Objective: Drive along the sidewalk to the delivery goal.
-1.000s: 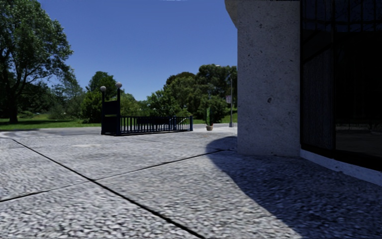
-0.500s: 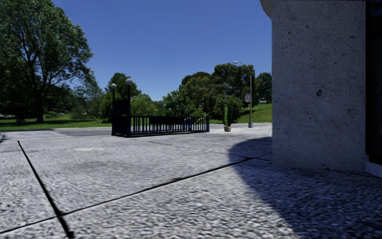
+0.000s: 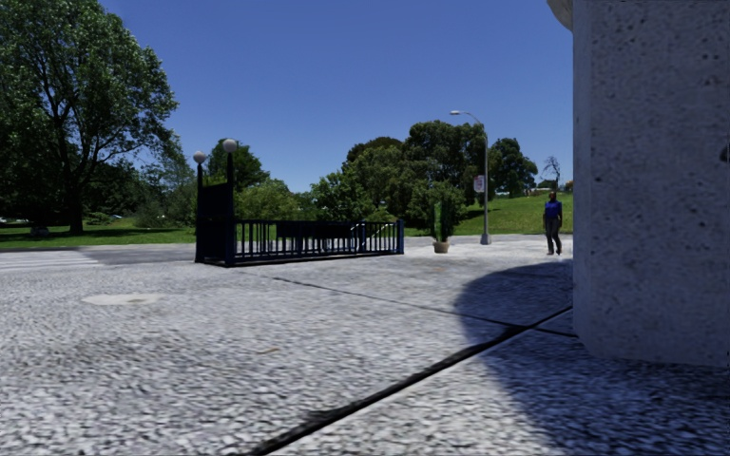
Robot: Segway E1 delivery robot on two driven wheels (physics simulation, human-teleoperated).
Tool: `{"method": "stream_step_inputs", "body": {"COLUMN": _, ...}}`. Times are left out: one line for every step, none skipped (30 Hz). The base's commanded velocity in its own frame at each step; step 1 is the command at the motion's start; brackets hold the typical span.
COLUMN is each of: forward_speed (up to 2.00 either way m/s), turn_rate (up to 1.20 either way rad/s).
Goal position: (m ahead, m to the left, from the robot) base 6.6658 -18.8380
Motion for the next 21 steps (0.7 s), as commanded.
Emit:
{"method": "stream_step_inputs", "body": {"forward_speed": 2.0, "turn_rate": 0.0}}
{"method": "stream_step_inputs", "body": {"forward_speed": 2.0, "turn_rate": 0.0}}
{"method": "stream_step_inputs", "body": {"forward_speed": 2.0, "turn_rate": 0.0}}
{"method": "stream_step_inputs", "body": {"forward_speed": 2.0, "turn_rate": 0.0}}
{"method": "stream_step_inputs", "body": {"forward_speed": 2.0, "turn_rate": 0.0}}
{"method": "stream_step_inputs", "body": {"forward_speed": 2.0, "turn_rate": 0.0}}
{"method": "stream_step_inputs", "body": {"forward_speed": 2.0, "turn_rate": 0.0}}
{"method": "stream_step_inputs", "body": {"forward_speed": 2.0, "turn_rate": 0.0}}
{"method": "stream_step_inputs", "body": {"forward_speed": 2.0, "turn_rate": 0.0}}
{"method": "stream_step_inputs", "body": {"forward_speed": 2.0, "turn_rate": 0.0}}
{"method": "stream_step_inputs", "body": {"forward_speed": 2.0, "turn_rate": 0.0}}
{"method": "stream_step_inputs", "body": {"forward_speed": 2.0, "turn_rate": 0.0}}
{"method": "stream_step_inputs", "body": {"forward_speed": 2.0, "turn_rate": 0.0}}
{"method": "stream_step_inputs", "body": {"forward_speed": 2.0, "turn_rate": 0.0}}
{"method": "stream_step_inputs", "body": {"forward_speed": 2.0, "turn_rate": -0.11}}
{"method": "stream_step_inputs", "body": {"forward_speed": 2.0, "turn_rate": -0.21}}
{"method": "stream_step_inputs", "body": {"forward_speed": 2.0, "turn_rate": -0.21}}
{"method": "stream_step_inputs", "body": {"forward_speed": 2.0, "turn_rate": -0.24}}
{"method": "stream_step_inputs", "body": {"forward_speed": 2.0, "turn_rate": -0.35}}
{"method": "stream_step_inputs", "body": {"forward_speed": 2.0, "turn_rate": -0.43}}
{"method": "stream_step_inputs", "body": {"forward_speed": 2.0, "turn_rate": -0.43}}
